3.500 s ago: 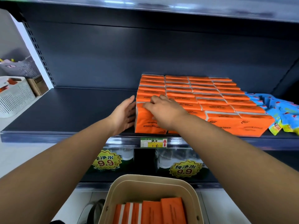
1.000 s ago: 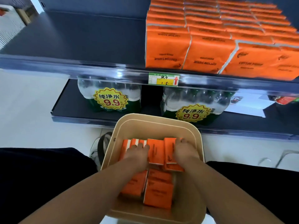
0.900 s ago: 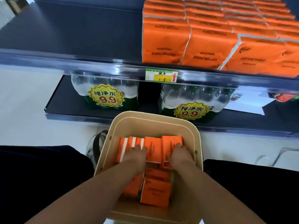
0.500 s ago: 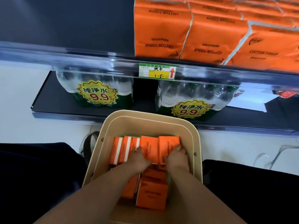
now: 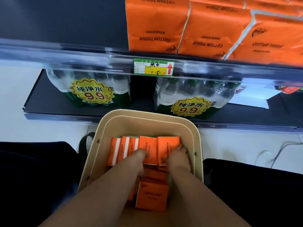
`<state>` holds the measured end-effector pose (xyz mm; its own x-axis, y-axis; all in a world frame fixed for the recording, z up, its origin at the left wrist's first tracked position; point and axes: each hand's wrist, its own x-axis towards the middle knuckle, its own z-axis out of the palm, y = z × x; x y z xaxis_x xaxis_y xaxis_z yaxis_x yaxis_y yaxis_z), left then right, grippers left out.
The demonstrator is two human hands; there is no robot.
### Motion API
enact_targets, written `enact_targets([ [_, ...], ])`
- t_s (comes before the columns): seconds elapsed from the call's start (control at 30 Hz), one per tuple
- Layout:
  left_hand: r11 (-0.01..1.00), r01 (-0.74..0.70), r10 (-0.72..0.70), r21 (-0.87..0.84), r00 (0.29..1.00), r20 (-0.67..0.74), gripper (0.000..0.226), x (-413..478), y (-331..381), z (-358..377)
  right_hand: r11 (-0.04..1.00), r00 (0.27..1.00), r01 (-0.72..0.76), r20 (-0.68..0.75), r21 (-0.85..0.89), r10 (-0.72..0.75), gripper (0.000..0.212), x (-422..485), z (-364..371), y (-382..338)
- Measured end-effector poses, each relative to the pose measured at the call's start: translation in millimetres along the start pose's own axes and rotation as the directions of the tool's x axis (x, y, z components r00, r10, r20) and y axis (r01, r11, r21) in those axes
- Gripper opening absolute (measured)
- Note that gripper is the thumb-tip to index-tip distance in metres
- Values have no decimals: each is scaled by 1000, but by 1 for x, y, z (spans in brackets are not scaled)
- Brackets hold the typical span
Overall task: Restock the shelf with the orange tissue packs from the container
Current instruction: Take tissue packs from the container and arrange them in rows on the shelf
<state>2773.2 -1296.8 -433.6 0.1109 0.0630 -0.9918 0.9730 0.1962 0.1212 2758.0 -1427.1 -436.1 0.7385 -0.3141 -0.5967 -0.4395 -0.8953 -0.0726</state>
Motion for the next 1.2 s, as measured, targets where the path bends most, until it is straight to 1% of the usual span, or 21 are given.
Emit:
enact_targets([
  [0.03, 998, -13, 13, -63, 1000, 4, 19, 1, -1, -1, 1000, 1000, -5, 9, 11, 4, 100, 0, 0, 0],
  [0.1, 986, -44, 45, -162, 999, 4, 35, 7, -5, -3, 999, 1000, -12, 19, 38, 12, 100, -1, -2, 0],
  [0.13, 980, -58, 60, -193, 998, 5, 37, 11, -6, -4, 999, 1000, -16, 16, 50, 16, 99, -2, -3, 0],
  [0.23, 960, -136, 135, -246, 991, -23, 33, 18, -6, -6, 999, 1000, 0, -14, 45, 0, 96, -3, -4, 2],
  [0.33, 960, -155, 155, -233, 988, -22, 27, 16, -3, -6, 997, 1000, 0, -14, 83, 2, 84, -2, -4, 3],
  [0.5, 956, -99, 109, -276, 994, 19, 24, 12, 3, -6, 998, 999, 7, -41, 70, -4, 64, -5, -6, 3],
  [0.6, 923, -50, 71, -381, 997, 40, 11, 19, 3, -8, 996, 1000, 10, -30, 89, -7, 61, -4, -6, 3],
  [0.67, 910, -24, 50, -415, 997, 52, 9, 19, 2, -10, 994, 1000, 16, -24, 105, -13, 63, -4, -5, 3],
  [0.83, 906, -34, 60, -423, 997, 47, 6, 17, 5, -8, 986, 1000, 9, -26, 165, -5, 66, -4, -6, 3],
  [0.97, 914, -31, 49, -405, 998, 34, 10, 18, 2, -7, 974, 999, 13, -33, 225, -6, 65, -5, -9, 5],
  [1.03, 926, -35, 56, -376, 997, 46, 18, 18, 2, -5, 956, 1000, 13, -30, 293, -4, 65, -6, -11, 5],
  [1.1, 945, -40, 63, -325, 996, 60, 26, 19, 1, -5, 935, 1000, 19, -29, 354, -10, 72, -6, -14, 6],
  [1.17, 965, -76, 92, -253, 994, 51, 26, 21, -2, -5, 936, 999, 33, -16, 351, -29, 79, -7, -16, 6],
  [1.2, 974, -110, 120, -198, 992, 39, 24, 22, -4, -5, 941, 999, 41, -12, 337, -39, 74, -7, -17, 6],
])
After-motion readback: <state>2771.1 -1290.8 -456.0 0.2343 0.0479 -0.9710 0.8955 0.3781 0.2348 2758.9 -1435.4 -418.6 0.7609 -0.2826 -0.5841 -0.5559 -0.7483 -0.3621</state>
